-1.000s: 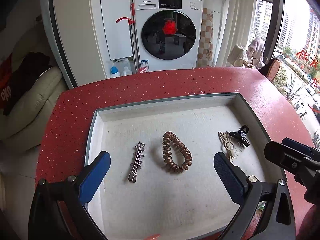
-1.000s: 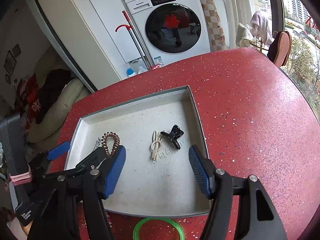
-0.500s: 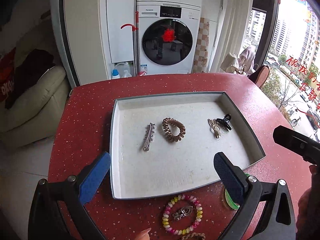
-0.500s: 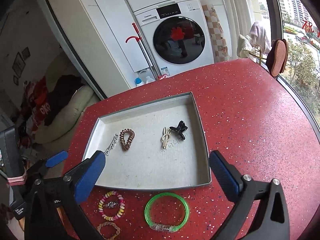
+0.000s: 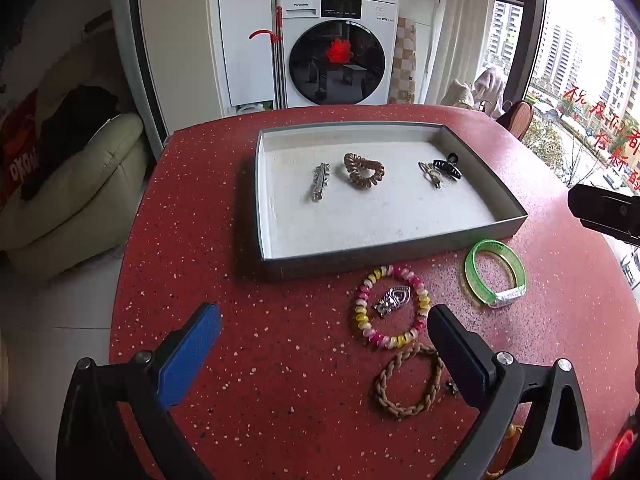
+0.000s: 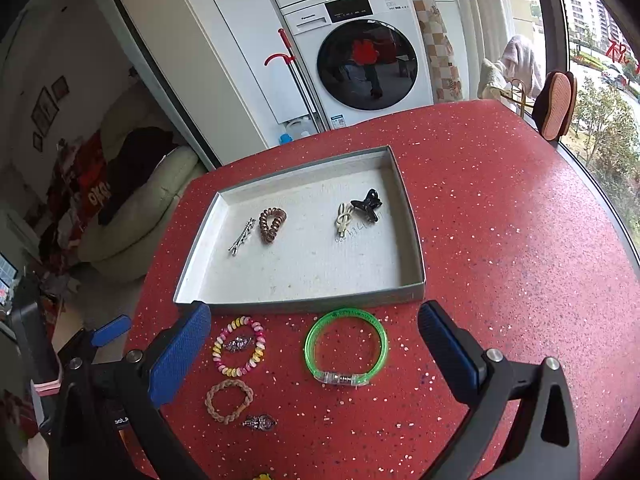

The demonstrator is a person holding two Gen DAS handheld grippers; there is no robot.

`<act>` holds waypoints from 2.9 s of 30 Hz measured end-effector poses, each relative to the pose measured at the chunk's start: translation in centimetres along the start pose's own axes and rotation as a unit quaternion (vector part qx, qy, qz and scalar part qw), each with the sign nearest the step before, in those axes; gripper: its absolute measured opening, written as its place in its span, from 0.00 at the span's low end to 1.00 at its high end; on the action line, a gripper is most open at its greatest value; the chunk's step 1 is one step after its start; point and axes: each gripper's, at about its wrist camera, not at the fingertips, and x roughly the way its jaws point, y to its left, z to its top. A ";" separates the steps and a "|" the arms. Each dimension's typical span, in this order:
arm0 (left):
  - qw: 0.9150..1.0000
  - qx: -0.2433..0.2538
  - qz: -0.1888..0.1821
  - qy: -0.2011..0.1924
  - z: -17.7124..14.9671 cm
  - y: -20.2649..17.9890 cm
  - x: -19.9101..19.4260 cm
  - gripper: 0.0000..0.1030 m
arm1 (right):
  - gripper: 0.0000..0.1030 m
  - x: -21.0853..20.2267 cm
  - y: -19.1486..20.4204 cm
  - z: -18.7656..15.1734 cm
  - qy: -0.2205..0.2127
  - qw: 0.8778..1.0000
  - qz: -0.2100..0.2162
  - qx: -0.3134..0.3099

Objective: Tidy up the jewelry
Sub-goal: 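Withdraw both tools toward the braided bracelet and green bangle, then grasp the tan braided bracelet with the left tool while the right tool grasps the green bangle, then carry the bracelet and bangle into the tray, opening the right tool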

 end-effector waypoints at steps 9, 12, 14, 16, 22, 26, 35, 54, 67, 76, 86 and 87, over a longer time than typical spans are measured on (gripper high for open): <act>0.999 0.001 -0.001 0.041 -3.4 -1.1 1.7 1.00 | 1.00 1.1 -1.3 -4.3 0.048 0.998 -0.043 -0.005; 0.999 0.007 0.001 0.047 -3.8 -1.3 2.1 1.00 | 1.00 1.5 -2.2 -5.0 0.060 0.997 -0.053 0.007; 0.999 0.011 0.002 0.048 -3.9 -1.5 2.3 1.00 | 1.00 1.8 -2.6 -5.3 0.063 0.996 -0.056 0.012; 0.999 0.014 0.005 0.049 -3.9 -1.7 2.5 1.00 | 1.00 2.0 -2.9 -5.3 0.066 0.996 -0.062 0.014; 0.998 0.019 0.004 0.059 -4.1 -2.0 3.2 1.00 | 1.00 3.2 -3.4 -5.0 0.073 0.994 -0.081 0.013; 0.998 0.023 0.004 0.059 -4.2 -2.3 3.4 1.00 | 1.00 4.5 -3.7 -4.7 0.080 0.993 -0.091 0.016; 0.998 0.027 0.002 0.059 -4.1 -2.7 3.7 0.94 | 0.88 7.2 -3.9 -3.5 0.089 0.990 -0.110 0.021; 0.995 0.078 -0.036 0.050 -4.4 -5.1 2.6 0.24 | 0.18 7.7 0.0 -4.5 0.092 0.981 -0.151 -0.081; 0.996 0.024 -0.076 0.040 -4.3 -2.9 0.6 0.24 | 0.07 4.9 -1.1 -4.7 0.071 0.987 -0.132 -0.058; 0.995 0.016 -0.096 -0.004 -1.4 -2.3 -2.1 0.24 | 0.07 2.4 -0.9 -3.1 0.047 0.993 -0.103 -0.044; 0.995 0.004 -0.084 -0.051 4.8 -1.0 -2.0 0.24 | 0.07 2.4 0.4 1.2 0.024 0.995 -0.087 -0.045; 0.995 0.002 -0.083 -0.052 5.4 -0.8 -1.6 0.24 | 0.07 2.7 0.5 1.6 0.023 0.995 -0.086 -0.045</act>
